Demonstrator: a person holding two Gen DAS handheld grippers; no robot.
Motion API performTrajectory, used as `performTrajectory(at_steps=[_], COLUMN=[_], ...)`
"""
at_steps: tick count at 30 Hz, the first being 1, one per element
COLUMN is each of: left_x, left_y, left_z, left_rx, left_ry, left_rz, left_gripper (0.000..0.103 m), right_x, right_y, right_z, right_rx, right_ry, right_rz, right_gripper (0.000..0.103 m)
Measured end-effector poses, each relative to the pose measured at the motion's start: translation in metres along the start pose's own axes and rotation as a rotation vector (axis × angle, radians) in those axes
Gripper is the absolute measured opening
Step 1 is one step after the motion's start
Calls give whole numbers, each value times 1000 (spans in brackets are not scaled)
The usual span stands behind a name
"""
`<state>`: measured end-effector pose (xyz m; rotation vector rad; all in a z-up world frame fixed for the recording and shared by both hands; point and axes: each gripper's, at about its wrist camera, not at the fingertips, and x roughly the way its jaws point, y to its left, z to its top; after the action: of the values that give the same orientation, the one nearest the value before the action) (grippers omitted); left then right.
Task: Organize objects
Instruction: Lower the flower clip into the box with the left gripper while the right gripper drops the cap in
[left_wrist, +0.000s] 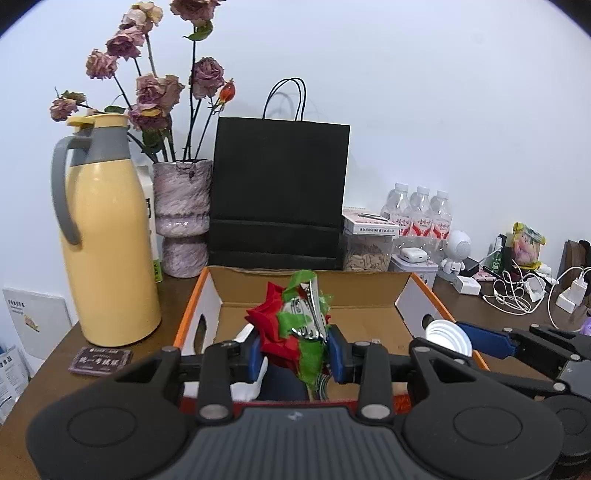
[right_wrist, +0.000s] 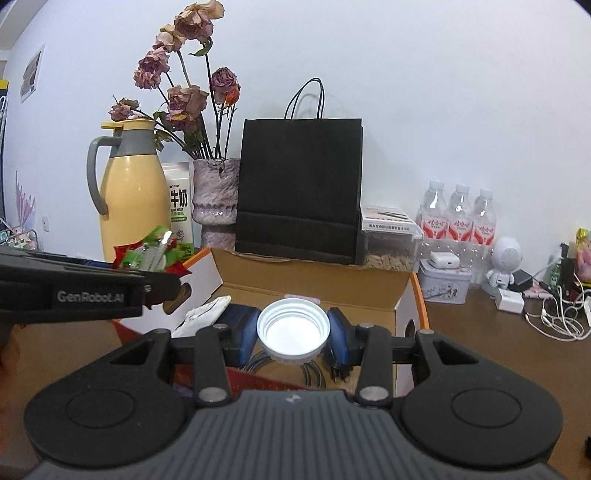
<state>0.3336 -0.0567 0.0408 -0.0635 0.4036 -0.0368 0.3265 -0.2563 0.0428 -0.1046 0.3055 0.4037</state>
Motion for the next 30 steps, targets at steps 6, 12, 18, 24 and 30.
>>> performTrajectory(at_steps=[6, 12, 18, 24, 30], left_x=[28, 62, 84, 100, 109], left_y=[-1, 6, 7, 5, 11], left_z=[6, 13, 20, 17, 15], left_rx=[1, -8, 7, 31, -6], left_ry=[13, 48, 47, 76, 111], left_rz=[19, 28, 33, 31, 53], left_gripper=[33, 33, 33, 35, 102], right_x=[28, 60, 80, 92, 98], right_y=[-4, -14, -23, -29, -26], right_z=[5, 1, -2, -4, -10], right_rx=[-4, -1, -2, 2, -26], right_ry=[4, 37, 57, 85, 117], right_rz=[2, 18, 7, 9, 1], right_gripper=[41, 41, 41, 41, 103])
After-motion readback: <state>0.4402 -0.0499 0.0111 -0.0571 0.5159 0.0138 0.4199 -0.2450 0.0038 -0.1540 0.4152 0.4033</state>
